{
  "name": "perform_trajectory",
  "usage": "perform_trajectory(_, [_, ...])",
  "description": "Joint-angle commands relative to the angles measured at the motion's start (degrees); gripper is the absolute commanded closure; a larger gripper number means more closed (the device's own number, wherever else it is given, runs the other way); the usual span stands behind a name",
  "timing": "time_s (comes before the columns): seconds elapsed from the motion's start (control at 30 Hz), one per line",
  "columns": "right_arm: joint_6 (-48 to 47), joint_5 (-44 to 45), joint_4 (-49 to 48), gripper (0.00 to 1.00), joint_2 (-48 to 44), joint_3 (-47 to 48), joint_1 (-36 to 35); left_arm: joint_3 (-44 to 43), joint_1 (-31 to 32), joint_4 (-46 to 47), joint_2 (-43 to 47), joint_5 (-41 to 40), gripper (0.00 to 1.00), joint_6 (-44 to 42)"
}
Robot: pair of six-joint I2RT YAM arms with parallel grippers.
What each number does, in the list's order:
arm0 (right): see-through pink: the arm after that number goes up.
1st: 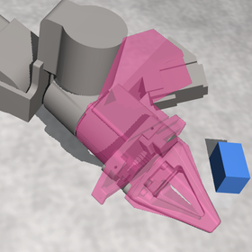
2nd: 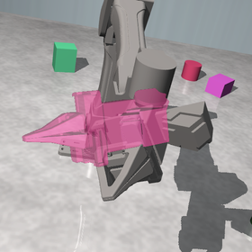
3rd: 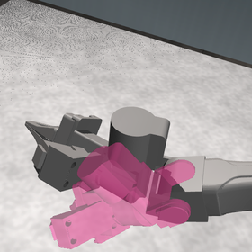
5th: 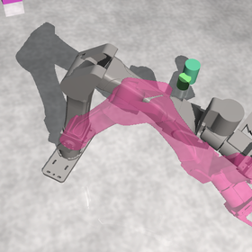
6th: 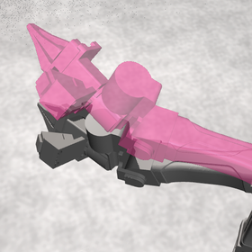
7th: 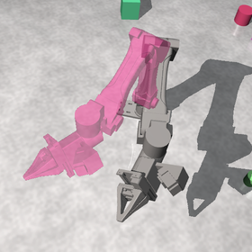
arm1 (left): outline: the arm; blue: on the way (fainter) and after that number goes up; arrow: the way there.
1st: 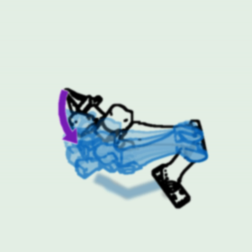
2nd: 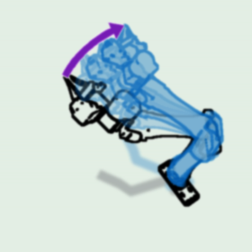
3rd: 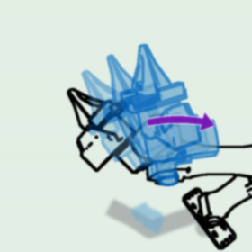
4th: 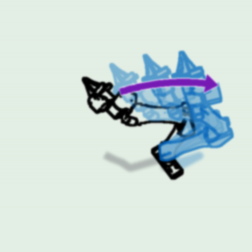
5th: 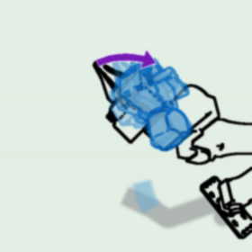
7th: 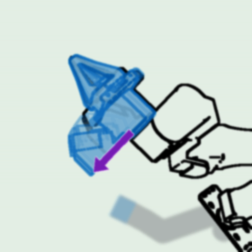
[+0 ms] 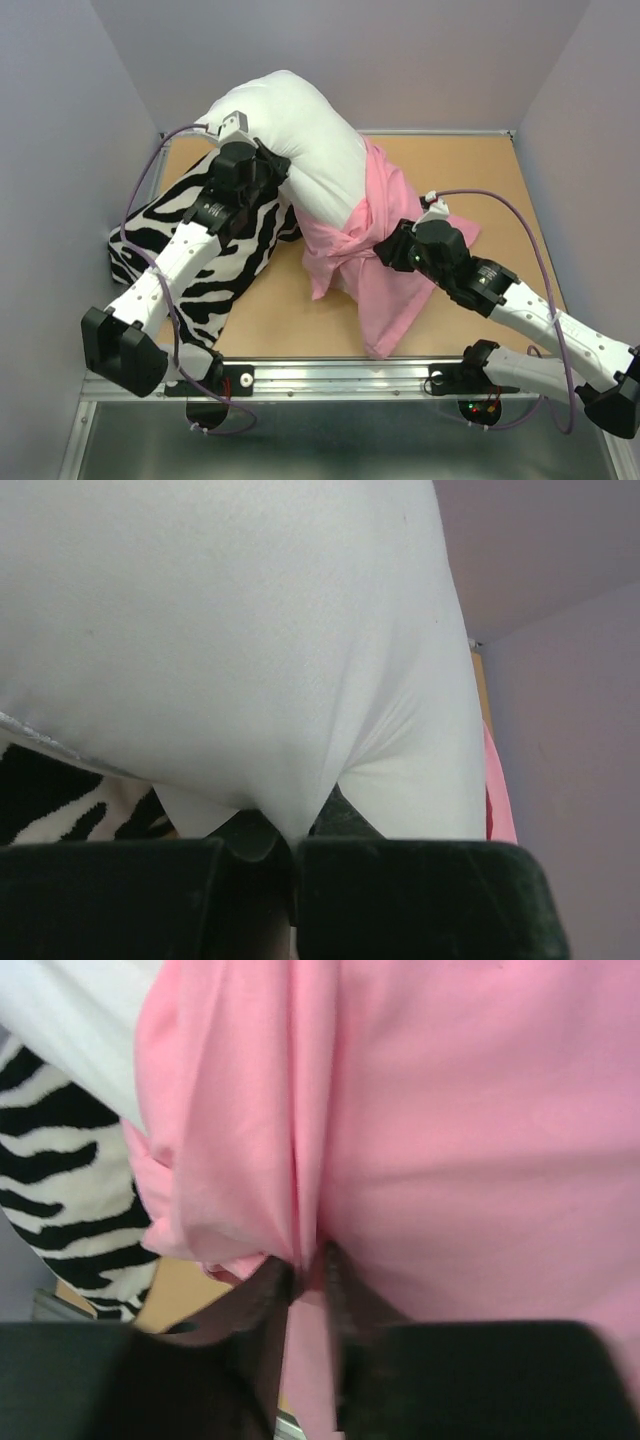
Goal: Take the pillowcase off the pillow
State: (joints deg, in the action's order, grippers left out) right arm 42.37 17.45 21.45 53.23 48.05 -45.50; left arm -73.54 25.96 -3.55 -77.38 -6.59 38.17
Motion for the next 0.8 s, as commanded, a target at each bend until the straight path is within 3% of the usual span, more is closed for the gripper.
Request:
perform_trajectory(0.0, [-3.7, -2.9, 8.6, 0.60, 2.0, 1.7, -0.1, 7.7, -2.5, 14.9, 11.7, -7.2, 1.00, 0.1])
perform_trajectory(0.07, [-5.2, -3.2, 8.5, 0.38, 1.7, 4.7, -0.2, 15.9, -2.2, 15.6, 14.1, -6.7, 1.00, 2.1])
perform_trajectory(0.2, [-7.2, -1.6, 9.0, 0.22, 3.1, 12.0, -0.2, 27.0, -2.2, 16.5, 21.3, -7.4, 1.00, 5.5])
perform_trajectory(0.47, [-12.7, 3.9, 9.8, 0.14, 19.0, 30.8, 0.6, 36.8, -2.1, 15.2, 27.5, -6.9, 1.00, 9.6])
perform_trajectory(0.67, [-14.7, -2.1, 11.4, 0.14, 38.1, 45.9, 9.2, 37.6, -2.1, 14.5, 28.4, -6.2, 1.00, 10.8])
perform_trajectory(0.73, [-14.7, -3.6, 11.7, 0.18, 40.7, 48.7, 12.5, 37.8, -2.1, 14.5, 28.5, -6.1, 1.00, 11.0])
perform_trajectory(0.77, [-14.7, -4.5, 12.1, 0.26, 42.8, 49.2, 14.5, 37.9, -2.1, 14.4, 28.5, -6.1, 1.00, 11.4])
